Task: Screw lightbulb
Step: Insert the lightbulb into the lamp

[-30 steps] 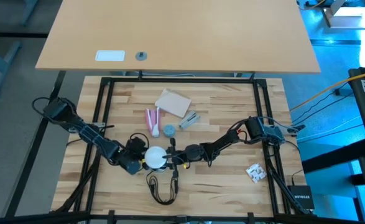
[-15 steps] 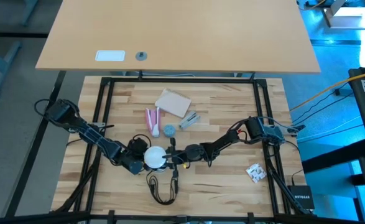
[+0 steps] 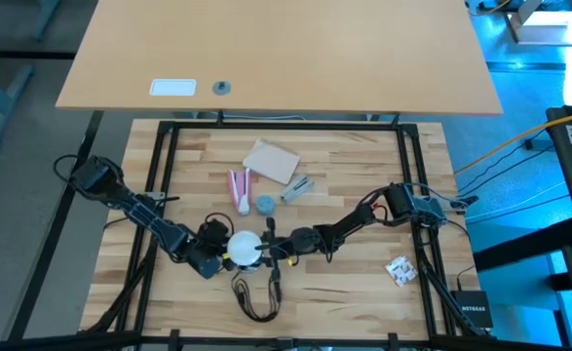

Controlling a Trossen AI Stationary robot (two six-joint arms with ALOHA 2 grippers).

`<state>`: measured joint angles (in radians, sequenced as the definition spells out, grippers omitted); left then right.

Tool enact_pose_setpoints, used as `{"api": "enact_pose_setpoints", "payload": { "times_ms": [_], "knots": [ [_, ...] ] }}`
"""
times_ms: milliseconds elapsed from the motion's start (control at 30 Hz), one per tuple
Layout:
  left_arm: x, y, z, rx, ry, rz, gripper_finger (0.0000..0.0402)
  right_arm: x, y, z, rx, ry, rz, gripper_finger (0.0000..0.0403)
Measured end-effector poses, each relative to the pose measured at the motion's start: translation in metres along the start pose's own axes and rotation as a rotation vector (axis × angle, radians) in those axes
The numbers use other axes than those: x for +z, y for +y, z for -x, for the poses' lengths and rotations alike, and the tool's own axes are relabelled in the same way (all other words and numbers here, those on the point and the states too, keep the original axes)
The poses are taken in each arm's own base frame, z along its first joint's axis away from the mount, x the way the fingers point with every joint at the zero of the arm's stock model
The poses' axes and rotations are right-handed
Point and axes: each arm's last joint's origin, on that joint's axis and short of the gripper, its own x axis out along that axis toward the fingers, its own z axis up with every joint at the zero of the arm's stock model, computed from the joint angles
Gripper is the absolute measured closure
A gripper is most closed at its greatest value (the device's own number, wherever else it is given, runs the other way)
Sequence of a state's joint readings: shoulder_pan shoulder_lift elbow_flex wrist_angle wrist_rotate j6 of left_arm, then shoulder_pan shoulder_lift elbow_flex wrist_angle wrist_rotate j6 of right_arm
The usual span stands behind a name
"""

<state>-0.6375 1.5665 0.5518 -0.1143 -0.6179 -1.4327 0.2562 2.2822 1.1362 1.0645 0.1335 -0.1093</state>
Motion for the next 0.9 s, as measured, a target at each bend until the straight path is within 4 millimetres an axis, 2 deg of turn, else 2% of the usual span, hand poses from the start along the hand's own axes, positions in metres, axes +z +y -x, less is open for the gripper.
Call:
{"api": "enact_pose_setpoints", "payload": {
  "times_ms": [233, 467, 900],
  "knots": [
    [-0.009, -0.003, 0.006, -0.038, 0.02, 0.05, 0.018, 0.0, 0.001, 0.0, 0.003, -0.001, 0.0, 0.0237],
    [-0.01, -0.009, 0.008, -0.069, 0.022, 0.062, 0.018, 0.0, 0.0, 0.0, -0.001, 0.0, 0.0, 0.0237],
    [-0.01, -0.024, 0.013, -0.134, 0.158, 0.079, 0.018, 0.0, -0.003, 0.0, -0.044, 0.006, 0.005, 0.0237]
  ]
}}
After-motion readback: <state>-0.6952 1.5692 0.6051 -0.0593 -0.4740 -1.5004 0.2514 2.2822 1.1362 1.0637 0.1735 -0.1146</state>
